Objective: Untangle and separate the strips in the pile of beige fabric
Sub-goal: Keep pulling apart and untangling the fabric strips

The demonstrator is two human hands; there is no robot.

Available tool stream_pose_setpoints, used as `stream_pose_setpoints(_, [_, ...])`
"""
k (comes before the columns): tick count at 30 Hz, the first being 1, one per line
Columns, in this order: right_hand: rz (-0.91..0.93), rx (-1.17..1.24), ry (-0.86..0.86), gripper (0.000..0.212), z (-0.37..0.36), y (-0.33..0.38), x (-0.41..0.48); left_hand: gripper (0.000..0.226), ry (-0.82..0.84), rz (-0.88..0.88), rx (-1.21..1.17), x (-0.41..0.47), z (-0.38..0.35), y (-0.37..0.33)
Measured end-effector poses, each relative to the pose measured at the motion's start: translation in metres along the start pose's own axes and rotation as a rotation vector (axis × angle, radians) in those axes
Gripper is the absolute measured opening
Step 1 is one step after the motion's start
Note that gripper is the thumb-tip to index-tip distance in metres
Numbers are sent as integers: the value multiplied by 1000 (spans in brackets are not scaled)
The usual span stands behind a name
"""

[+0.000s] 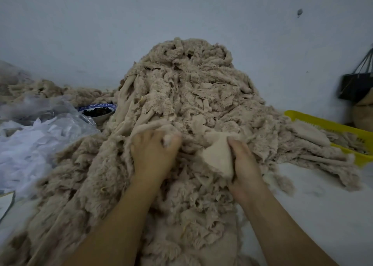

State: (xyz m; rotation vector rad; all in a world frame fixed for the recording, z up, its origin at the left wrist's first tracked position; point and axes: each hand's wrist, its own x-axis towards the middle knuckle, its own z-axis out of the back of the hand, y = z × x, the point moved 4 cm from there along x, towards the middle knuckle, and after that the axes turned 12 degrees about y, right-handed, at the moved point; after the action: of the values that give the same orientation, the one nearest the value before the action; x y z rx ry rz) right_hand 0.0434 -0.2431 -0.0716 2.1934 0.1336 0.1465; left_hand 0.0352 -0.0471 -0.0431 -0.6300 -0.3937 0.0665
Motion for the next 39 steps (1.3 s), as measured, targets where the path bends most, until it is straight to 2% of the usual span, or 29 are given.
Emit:
stream_pose_setpoints(1, [1,-12,18,17,-4,-3,0,61,5,-35,164,-3,-2,-7])
stream_pose_setpoints(2, [5,-8,45,13,-8,-4,0,68,-85,-99,226,-7,4,-15])
stream_pose_setpoints(3, [14,3,65,12,-8,-4,0,65,-194,-193,219,-11,9,-22])
stream_pose_setpoints(5, [31,13,84,14,-7,-2,0,59,-288,-366,77,-17,15,-32])
stream_pose_setpoints(7, [31,24,103,19,-7,-1,-1,64,-100,-414,-170,-18,7,-37])
stream_pose_setpoints(9, [28,42,135,25,-9,-1,-1,88,169,-307,-316,-18,-7,-37])
stream_pose_setpoints(10, [29,42,144,28,-10,-1,-2,91,283,-242,-338,-19,-13,-35])
stream_pose_setpoints(12, [36,19,145,31,-11,-2,-1,74,434,-145,-384,-20,-24,-33])
stream_pose_setpoints(14, [43,-26,121,30,-12,-3,-2,52,491,-78,-482,-19,-28,-30])
stream_pose_setpoints(17, [25,-154,98,29,-15,-6,-3,25,508,64,-893,-16,-31,-24])
stream_pose_setpoints(19, [32,-265,62,28,-14,-9,-4,24,538,160,-1236,-17,-31,-24])
stream_pose_setpoints(21, [53,-332,26,28,-13,-8,-5,25,553,238,-1421,-18,-30,-25])
stream_pose_setpoints(24, [60,-356,10,31,-12,-7,-7,27,592,274,-1431,-19,-33,-25])
stream_pose_setpoints(28, [70,-510,17,29,-14,-11,-6,50,777,182,-1209,-25,-37,-31])
stream_pose_setpoints(30, [72,-642,16,33,-16,-14,-7,40,682,166,-1182,-23,-38,-30])
stream_pose_setpoints(33, [53,-775,50,45,-19,-15,-9,32,476,306,-1392,-18,-37,-22])
stream_pose_setpoints(37, [63,-880,87,51,-24,-15,-10,40,431,424,-1676,-15,-37,-21])
stream_pose_setpoints(39, [36,-859,123,51,-26,-18,-9,41,375,433,-1814,-10,-33,-19])
